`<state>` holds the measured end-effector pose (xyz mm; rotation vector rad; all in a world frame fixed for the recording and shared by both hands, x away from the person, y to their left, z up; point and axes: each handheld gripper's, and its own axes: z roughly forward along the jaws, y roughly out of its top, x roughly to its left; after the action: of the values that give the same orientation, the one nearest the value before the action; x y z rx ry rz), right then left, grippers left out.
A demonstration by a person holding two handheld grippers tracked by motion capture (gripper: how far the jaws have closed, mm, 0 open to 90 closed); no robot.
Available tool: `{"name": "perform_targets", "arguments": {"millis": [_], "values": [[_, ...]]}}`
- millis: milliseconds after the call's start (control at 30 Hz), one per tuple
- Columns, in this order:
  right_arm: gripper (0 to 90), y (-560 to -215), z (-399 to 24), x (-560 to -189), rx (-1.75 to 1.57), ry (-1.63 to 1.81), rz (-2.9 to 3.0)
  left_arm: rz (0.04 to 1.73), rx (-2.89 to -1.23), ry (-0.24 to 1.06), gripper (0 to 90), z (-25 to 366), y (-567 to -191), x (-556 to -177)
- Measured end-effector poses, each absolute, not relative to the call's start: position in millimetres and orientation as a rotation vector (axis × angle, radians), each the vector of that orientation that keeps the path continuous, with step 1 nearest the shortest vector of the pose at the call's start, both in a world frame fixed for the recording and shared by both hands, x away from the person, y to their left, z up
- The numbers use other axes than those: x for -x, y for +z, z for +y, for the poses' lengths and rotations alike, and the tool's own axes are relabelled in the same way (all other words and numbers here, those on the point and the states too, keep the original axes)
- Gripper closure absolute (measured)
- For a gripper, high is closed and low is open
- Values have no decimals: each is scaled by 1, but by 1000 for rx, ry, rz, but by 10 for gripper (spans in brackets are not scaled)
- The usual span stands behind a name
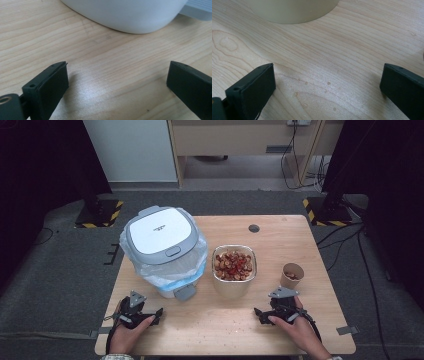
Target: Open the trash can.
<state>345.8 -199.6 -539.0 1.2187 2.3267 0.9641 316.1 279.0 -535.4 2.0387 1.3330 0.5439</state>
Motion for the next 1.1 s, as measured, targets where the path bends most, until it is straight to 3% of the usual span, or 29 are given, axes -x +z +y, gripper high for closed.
{"name": "perform_targets", "arguments": {"millis": [133, 367, 500, 533, 567, 633, 700, 733, 1100], "values": [[6, -539, -199, -348, -1195, 969, 2344, 1329, -2071, 499, 62, 275, -529, -316], [6, -539, -199, -345, -1188, 973, 2350, 1278, -2062, 583, 171, 267, -506, -295], [6, -539, -200, -344, -1181, 974, 2355, 1250, -2054, 605, 275, 263, -496, -282], [6, -539, -200, -343, -1173, 977, 2361, 1213, -2041, 614, 361, 259, -492, -276], [6, -539, -200, -343, -1170, 979, 2362, 1197, -2035, 614, 380, 256, -490, -275], [6, -539, -200, -343, -1170, 980, 2362, 1165, -2044, 612, 507, 251, -489, -273], [6, -539, -200, -343, -1167, 982, 2366, 1104, -2064, 611, 553, 241, -486, -273], [6, -539, -200, -343, -1164, 982, 2367, 1056, -2060, 589, 642, 232, -485, -276], [6, -539, -199, -340, -1139, 985, 2381, 955, -2123, 598, 884, 184, -496, -314]]}}
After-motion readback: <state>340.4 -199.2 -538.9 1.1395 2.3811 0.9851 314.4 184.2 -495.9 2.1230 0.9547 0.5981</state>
